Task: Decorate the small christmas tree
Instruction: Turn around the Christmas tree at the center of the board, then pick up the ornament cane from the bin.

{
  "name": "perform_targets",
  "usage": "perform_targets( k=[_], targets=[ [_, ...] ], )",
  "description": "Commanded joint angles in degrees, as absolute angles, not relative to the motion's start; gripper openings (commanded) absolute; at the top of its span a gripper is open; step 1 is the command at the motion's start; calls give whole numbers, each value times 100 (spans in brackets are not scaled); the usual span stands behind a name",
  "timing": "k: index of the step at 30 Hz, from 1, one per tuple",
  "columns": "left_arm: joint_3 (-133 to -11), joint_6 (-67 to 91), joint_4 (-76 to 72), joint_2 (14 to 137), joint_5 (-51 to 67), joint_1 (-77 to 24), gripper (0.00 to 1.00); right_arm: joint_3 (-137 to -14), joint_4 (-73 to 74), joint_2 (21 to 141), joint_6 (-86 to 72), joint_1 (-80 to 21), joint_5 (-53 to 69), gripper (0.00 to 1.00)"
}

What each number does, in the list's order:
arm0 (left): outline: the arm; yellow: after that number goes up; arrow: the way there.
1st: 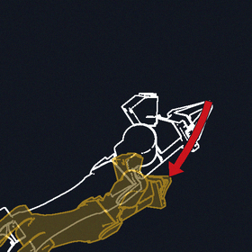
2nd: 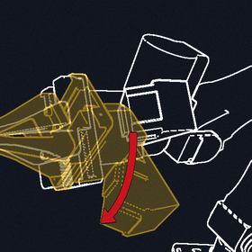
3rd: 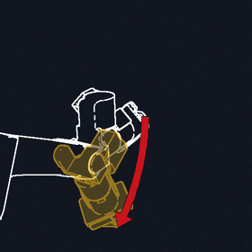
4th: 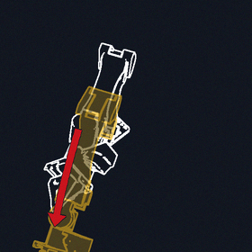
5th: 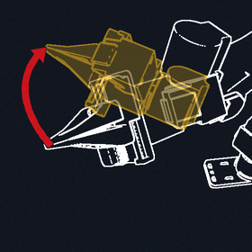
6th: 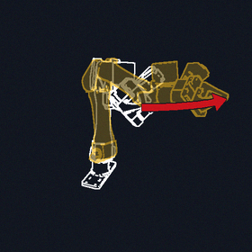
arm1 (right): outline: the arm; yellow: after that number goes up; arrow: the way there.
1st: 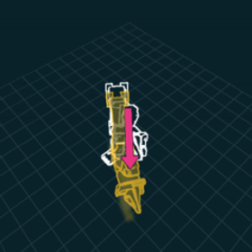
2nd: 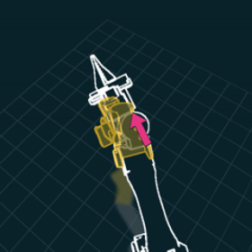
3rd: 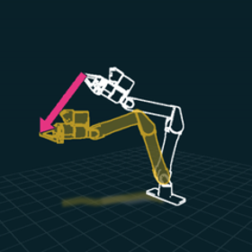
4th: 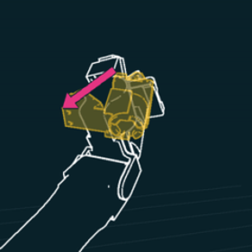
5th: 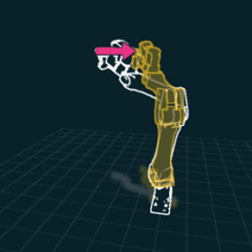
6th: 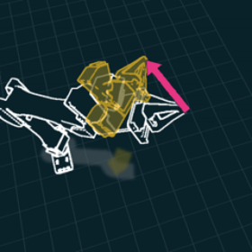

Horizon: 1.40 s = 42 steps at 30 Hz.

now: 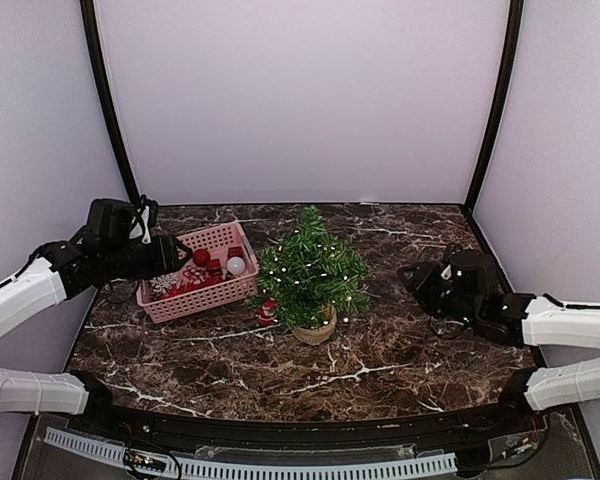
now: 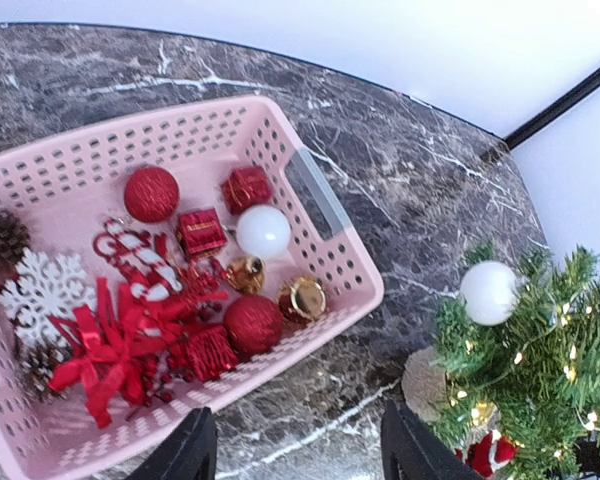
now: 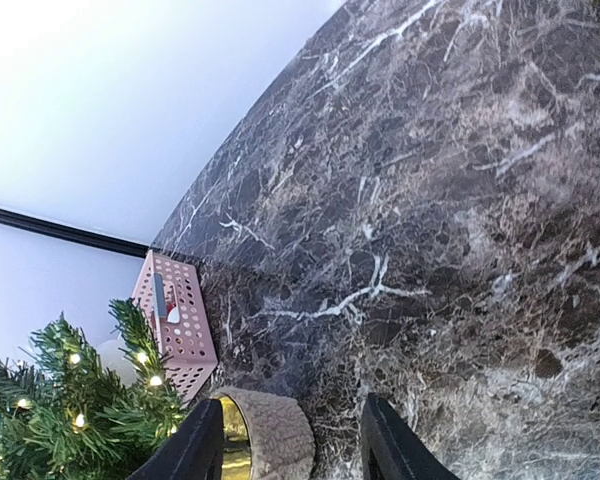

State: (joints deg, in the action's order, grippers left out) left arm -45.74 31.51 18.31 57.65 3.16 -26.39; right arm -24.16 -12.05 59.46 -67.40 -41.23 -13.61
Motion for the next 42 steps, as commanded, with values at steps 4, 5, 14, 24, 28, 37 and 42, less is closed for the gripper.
perform_targets(
  k=[4, 5, 14, 24, 28, 37, 42],
  targets=[
    [-5138, 2211, 1940, 6696, 1091, -1740, 58, -2790, -805, 5977, -6144, -3900, -1388, 48],
    [-5172, 2204, 1809, 6921, 1242, -1619, 58, -2790, -881, 6018, -6144, -3875, -1320, 48],
    [-5638, 2062, 707, 8619, 1402, -1364, 54, -2854, -1248, 6533, -6141, -3773, -914, 48],
    [-5604, 2134, 485, 9490, 1633, -1362, 48, -2779, -1301, 6581, -6205, -3745, -866, 48],
    [-5608, 2081, 415, 9607, 1610, -1362, 44, -2779, -1346, 6640, -6209, -3744, -830, 48],
    [-5712, 2028, 546, 9800, 1476, -1371, 29, -2721, -1464, 6702, -6304, -3738, -771, 48],
    [-5646, 2034, 564, 9773, 1510, -1371, 17, -2709, -1459, 6693, -6311, -3735, -787, 48]
  ],
)
